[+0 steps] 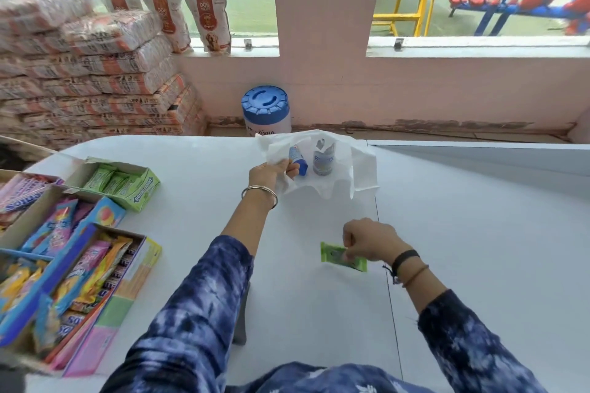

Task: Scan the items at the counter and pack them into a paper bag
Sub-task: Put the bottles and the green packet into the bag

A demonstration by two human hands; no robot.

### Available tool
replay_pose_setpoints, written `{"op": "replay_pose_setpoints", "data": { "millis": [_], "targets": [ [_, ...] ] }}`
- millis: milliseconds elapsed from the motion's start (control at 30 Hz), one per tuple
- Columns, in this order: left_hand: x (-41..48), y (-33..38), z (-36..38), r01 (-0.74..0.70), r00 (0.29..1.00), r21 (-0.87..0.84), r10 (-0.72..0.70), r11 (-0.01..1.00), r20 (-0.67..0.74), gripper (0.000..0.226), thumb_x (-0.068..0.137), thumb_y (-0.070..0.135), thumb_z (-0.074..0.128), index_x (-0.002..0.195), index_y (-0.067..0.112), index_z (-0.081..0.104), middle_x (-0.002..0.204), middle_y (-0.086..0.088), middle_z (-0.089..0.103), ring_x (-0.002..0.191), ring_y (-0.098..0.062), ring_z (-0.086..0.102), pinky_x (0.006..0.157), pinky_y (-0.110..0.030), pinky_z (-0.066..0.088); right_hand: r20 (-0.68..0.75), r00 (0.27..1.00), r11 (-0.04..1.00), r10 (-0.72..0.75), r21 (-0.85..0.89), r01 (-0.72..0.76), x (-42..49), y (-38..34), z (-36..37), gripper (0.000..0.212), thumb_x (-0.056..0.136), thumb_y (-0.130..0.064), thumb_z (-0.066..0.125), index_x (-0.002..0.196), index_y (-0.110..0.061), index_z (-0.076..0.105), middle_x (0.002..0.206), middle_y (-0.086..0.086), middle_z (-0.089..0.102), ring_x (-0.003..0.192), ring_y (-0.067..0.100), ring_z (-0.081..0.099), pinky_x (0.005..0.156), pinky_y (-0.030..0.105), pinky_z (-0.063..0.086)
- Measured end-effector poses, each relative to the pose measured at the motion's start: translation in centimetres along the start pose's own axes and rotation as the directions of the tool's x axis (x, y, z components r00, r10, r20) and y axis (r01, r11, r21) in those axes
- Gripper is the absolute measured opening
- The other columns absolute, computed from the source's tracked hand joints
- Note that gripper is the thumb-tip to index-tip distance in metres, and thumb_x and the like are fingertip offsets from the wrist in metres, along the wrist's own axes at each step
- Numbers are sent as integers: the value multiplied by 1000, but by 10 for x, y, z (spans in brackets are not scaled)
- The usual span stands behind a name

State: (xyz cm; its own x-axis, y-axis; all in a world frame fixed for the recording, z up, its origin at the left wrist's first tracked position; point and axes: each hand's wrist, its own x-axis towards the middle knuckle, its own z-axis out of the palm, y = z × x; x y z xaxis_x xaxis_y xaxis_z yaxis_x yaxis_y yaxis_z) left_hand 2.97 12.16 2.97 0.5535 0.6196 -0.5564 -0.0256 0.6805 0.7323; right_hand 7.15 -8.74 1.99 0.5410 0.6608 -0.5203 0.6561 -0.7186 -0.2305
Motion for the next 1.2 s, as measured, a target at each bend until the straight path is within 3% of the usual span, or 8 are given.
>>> {"op": "replay_pose_setpoints", "data": {
  "millis": [200,533,600,700,800,900,1100,1200],
  "targets": [
    [-12,3,3,0,995,-45,5,999,97,10,91,-9,43,97,-8,51,72,-16,51,58,-23,46,41,-18,50,-545,821,904,171,418,89,20,-37,-56,18,82,-23,62,94,-11,60,98,11,68,89,34,61,70,34,45],
    [-7,5,-2,-47,996,-74,52,996,74,20,90,-12,43,73,-6,51,42,-10,60,31,-14,55,39,-18,50,-472,881,862,30,458,216,100,-74,-33,23,84,0,50,103,-3,63,106,21,68,98,37,61,80,37,48],
    [-8,4,-3,-45,997,-58,48,997,57,16,91,-9,45,77,-8,53,54,-15,60,32,-14,56,40,-18,51,-647,751,817,133,501,287,83,-62,-26,15,85,-9,55,99,-8,62,100,13,69,87,32,63,72,37,52],
    [-10,2,-3,-50,998,34,49,998,25,11,90,-4,50,99,-8,54,45,-10,65,32,-13,59,40,-19,53,-808,389,794,443,555,247,59,-38,-17,27,82,-20,64,105,-8,55,106,12,58,96,28,55,85,42,46],
    [-16,-1,2,-77,997,99,76,992,8,22,90,-5,50,112,-9,53,58,-16,62,29,-10,56,38,-19,53,-482,608,617,631,787,-16,65,-7,-15,53,74,-44,69,112,-11,53,117,14,48,111,34,44,93,45,39],
    [-22,-3,6,-82,996,192,86,978,-17,28,89,-1,54,114,-13,55,57,-11,63,38,-12,59,46,-21,54,-340,799,472,496,878,80,65,1,-25,35,74,-40,67,58,-21,41,69,3,46,76,25,45,66,34,35],
    [-50,47,42,-224,973,345,190,912,128,4,90,-2,49,92,-3,52,43,-7,62,33,-11,58,42,-21,49,-455,818,395,353,865,310,63,-20,-111,26,69,-19,76,58,-11,54,62,8,51,64,20,50,61,36,46],
    [-60,115,83,-390,919,342,337,855,204,21,90,1,49,70,4,56,31,2,58,29,-2,56,34,-15,47,-546,783,377,298,821,429,48,-39,-189,22,72,-10,74,58,-12,57,60,4,50,62,19,50,61,32,43]
  ]
}}
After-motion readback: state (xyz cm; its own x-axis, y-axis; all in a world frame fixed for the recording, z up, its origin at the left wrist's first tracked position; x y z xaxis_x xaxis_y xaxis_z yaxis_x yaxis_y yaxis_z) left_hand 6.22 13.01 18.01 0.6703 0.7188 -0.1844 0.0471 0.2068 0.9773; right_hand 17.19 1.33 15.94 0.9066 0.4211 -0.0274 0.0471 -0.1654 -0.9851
